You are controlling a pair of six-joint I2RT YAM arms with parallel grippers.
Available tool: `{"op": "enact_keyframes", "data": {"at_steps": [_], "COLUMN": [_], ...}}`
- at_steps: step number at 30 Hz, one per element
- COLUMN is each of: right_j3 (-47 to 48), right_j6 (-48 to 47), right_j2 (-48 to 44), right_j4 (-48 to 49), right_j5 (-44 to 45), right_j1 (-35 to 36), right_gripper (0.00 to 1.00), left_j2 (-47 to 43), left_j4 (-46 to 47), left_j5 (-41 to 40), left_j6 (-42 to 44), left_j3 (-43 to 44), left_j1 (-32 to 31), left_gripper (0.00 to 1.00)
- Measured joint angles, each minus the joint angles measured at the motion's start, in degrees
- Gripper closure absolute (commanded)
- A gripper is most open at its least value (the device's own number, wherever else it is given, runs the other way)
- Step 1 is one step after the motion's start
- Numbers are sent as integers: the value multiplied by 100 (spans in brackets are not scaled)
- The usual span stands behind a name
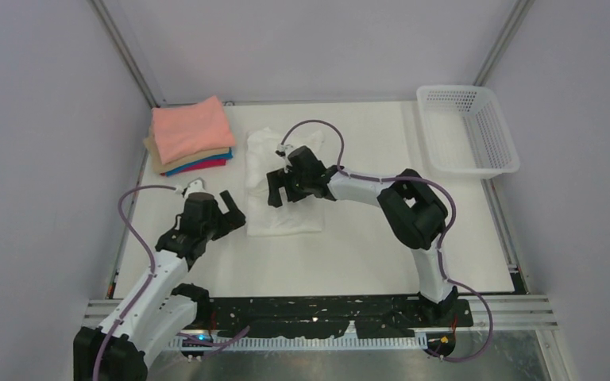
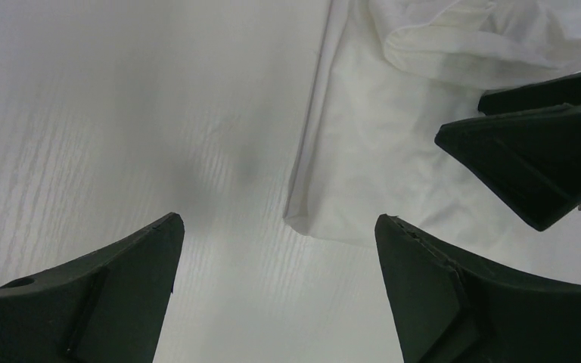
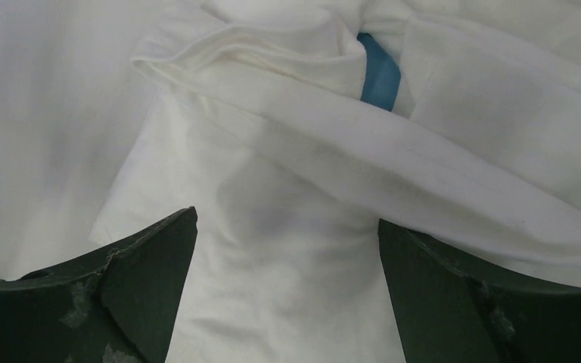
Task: Fold and stack the t-shirts
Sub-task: Fold the folded rectangular tshirt in 1/3 of the way, then grab one side of the 2/3 rectangular tshirt with both arms
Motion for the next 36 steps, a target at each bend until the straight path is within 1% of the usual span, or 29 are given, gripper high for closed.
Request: {"op": "enact_keyframes", "data": {"at_steps": [6,10,15,18,21,23,25,28,30,32,34,36], "right_j3": [531,955,1768,2068,2138,1893,1228,-264,-1049,-1676,-2109,-2487], "right_j6": [179,490,1014,1154,1147,1102,1034,955,931,940,992,1095], "right_j2": [334,638,1198,1300,1224,981,426,-874,-1725,-2430,-2830,-2997], "right_j4": [297,498,566,557,577,621,671,868,894,920,929,922], "right_j5": [358,605,704,813,920,1093,1349,1788,1969,2011,1934,1749], "right_j1": [-35,-118,-426,-586,-713,-726,-702,-675,-656,-658,-658,-662], "right_gripper": [5,5,5,5,5,5,5,5,5,5,5,5], "left_j2": [-284,-446,-695,-828,-863,-763,-520,50,490,817,1075,1318], "left_j4": [-81,-162,-330,-372,-330,-212,-61,286,468,634,782,885], "left_j5": [-155,-214,-304,-328,-302,-186,-24,275,520,726,870,957], "left_j6": [-17,-15,-15,-17,-20,-37,-96,-149,-173,-223,-275,-310], "left_j3": [-90,-118,-142,-179,-267,-332,-352,-348,-341,-339,-337,-313], "left_j1": [0,0,0,0,0,0,0,0,0,0,0,0], "left_gripper": [0,0,0,0,0,0,0,0,1,5,13,21]}}
